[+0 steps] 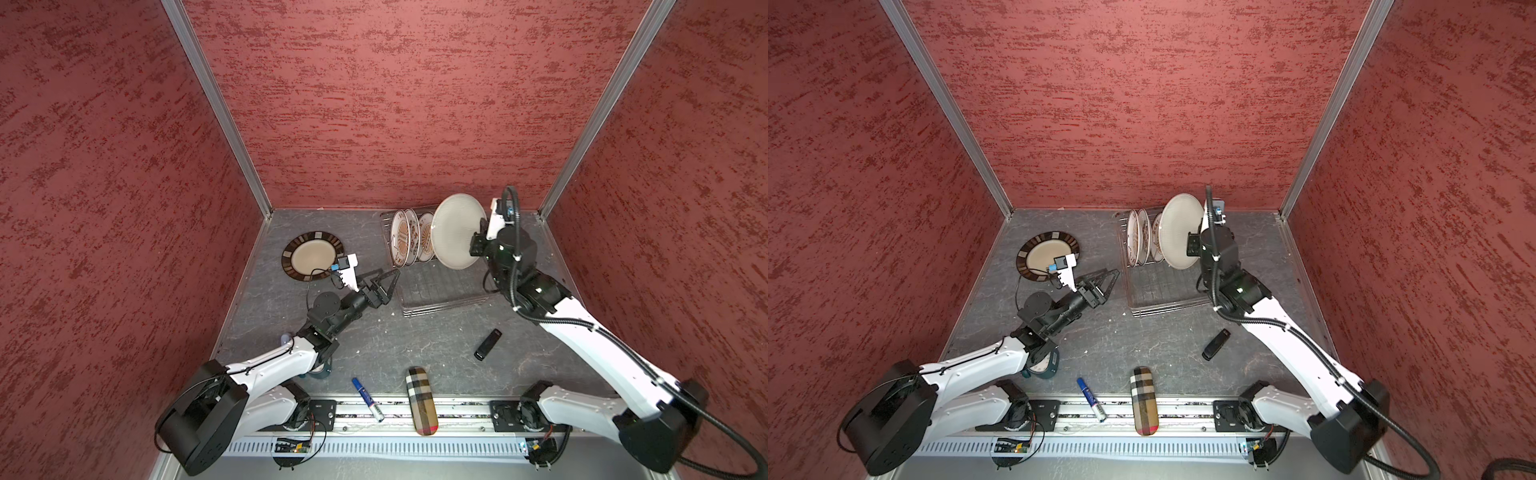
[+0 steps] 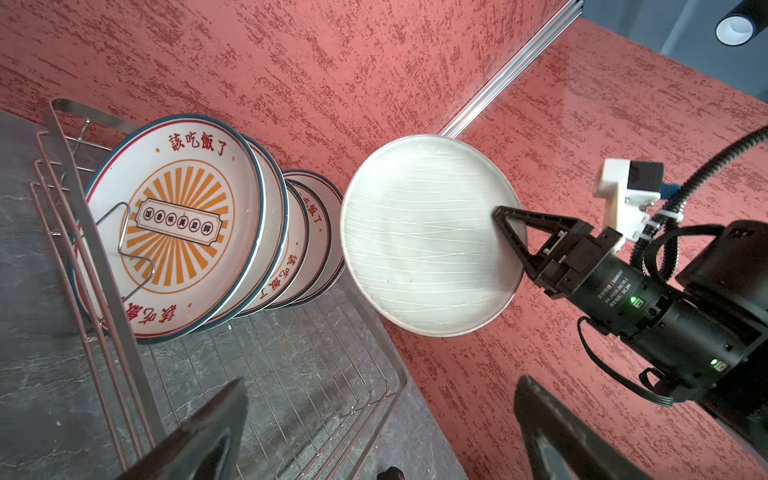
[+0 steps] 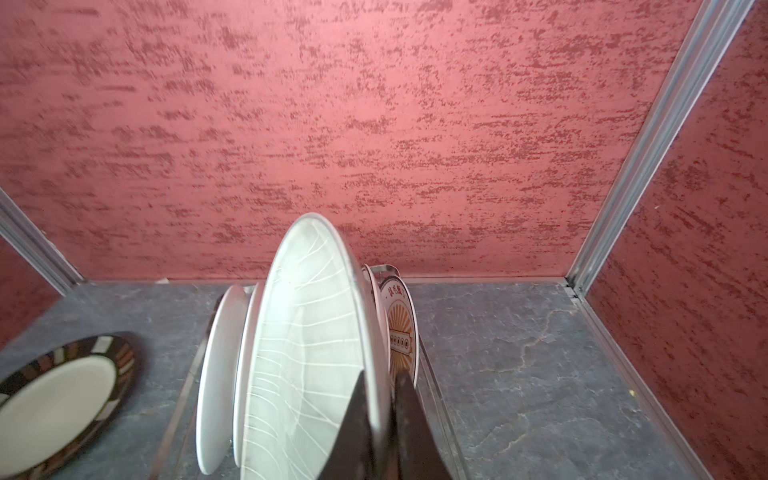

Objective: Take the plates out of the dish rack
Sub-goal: 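Pull the white plate out of the rack toward the left gripper with the right gripper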

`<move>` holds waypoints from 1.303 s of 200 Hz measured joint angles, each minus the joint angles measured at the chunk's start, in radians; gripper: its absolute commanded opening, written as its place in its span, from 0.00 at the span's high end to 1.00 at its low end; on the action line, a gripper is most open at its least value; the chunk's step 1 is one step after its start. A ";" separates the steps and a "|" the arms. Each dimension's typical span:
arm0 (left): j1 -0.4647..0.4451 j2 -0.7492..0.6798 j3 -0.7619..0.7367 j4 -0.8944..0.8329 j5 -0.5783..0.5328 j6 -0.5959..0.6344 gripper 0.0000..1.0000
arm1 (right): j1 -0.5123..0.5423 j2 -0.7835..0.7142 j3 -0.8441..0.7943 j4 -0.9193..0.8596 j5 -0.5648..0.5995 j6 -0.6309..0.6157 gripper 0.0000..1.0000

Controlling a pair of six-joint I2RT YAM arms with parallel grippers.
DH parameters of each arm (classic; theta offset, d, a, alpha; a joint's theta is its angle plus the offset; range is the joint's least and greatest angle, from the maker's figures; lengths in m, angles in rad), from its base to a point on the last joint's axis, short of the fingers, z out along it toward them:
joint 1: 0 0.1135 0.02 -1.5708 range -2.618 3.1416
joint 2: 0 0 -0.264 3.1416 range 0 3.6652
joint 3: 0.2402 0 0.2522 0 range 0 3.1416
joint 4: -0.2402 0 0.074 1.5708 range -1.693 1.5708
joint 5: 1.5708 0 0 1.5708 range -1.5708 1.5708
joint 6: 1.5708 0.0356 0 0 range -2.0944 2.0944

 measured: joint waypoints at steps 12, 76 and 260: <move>-0.004 -0.009 -0.004 -0.003 0.006 0.006 0.01 | -0.021 -0.055 -0.058 0.036 -0.047 0.028 1.00; -0.021 -0.095 -0.018 -0.044 0.010 0.033 0.01 | -0.161 -0.224 -0.337 0.216 -0.366 0.246 1.00; -0.076 -0.056 0.051 -0.218 0.018 0.105 0.07 | -0.176 -0.040 -0.826 1.025 -0.586 0.805 1.00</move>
